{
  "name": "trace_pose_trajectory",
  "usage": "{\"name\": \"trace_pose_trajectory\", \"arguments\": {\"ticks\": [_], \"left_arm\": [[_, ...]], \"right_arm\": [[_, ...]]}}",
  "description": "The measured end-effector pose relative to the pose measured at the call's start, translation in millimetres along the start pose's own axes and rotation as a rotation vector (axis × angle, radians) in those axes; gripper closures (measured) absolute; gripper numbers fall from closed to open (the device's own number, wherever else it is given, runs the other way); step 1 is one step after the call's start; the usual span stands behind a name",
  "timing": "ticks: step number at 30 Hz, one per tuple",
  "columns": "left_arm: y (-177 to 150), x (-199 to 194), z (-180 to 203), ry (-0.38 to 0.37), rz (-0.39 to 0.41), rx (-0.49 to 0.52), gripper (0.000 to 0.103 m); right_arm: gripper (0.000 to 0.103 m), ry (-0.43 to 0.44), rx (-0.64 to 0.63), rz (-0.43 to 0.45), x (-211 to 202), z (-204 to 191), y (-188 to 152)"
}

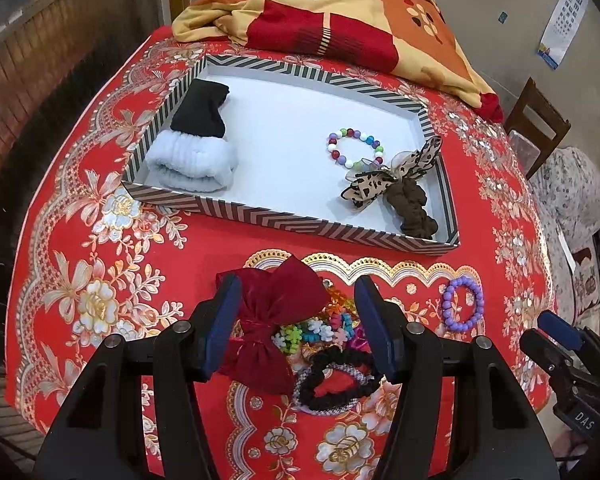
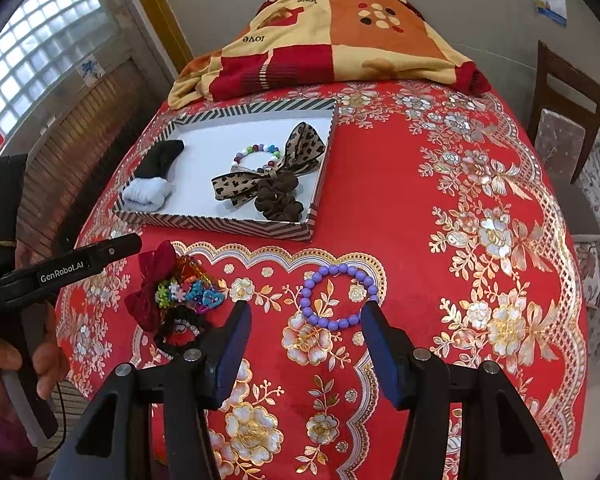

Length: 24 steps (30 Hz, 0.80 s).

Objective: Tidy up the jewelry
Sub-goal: 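Lower the left gripper onto the red bow while the right approaches the flower clips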

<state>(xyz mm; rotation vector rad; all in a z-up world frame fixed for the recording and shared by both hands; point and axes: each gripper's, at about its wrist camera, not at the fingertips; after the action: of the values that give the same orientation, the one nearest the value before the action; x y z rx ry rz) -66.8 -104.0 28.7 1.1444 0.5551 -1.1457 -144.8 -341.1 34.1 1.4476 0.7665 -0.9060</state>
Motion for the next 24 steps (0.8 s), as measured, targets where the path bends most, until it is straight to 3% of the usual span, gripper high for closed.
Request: {"name": "trace_pose_trajectory", "arguments": {"ticks": [5, 13, 24], "left_arm": [[1, -1, 2, 0.006, 0.001, -0.006, 0.044], [11, -23, 10, 0.005, 0.051, 0.018, 0.044], [-2, -35, -35, 0.069, 0.036, -0.081, 0.044]], "right_arm": [[0.048, 0.009, -0.049, 0.006, -5, -6, 6], [0.046, 0.060, 0.000, 0.037, -2, -2, 12], [0.046, 0.117, -0.021, 0.004, 20, -14, 12]]}}
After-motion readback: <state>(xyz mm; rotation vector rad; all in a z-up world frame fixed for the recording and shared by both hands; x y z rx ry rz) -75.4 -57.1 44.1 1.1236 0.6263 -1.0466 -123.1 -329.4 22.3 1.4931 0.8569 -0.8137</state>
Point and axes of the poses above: each gripper's, at about its wrist camera, not at the fingertips, and x roughly the way its jaws point, z to its right, y to its top, and after that the axes turned 14 degrees about -y, right-handed
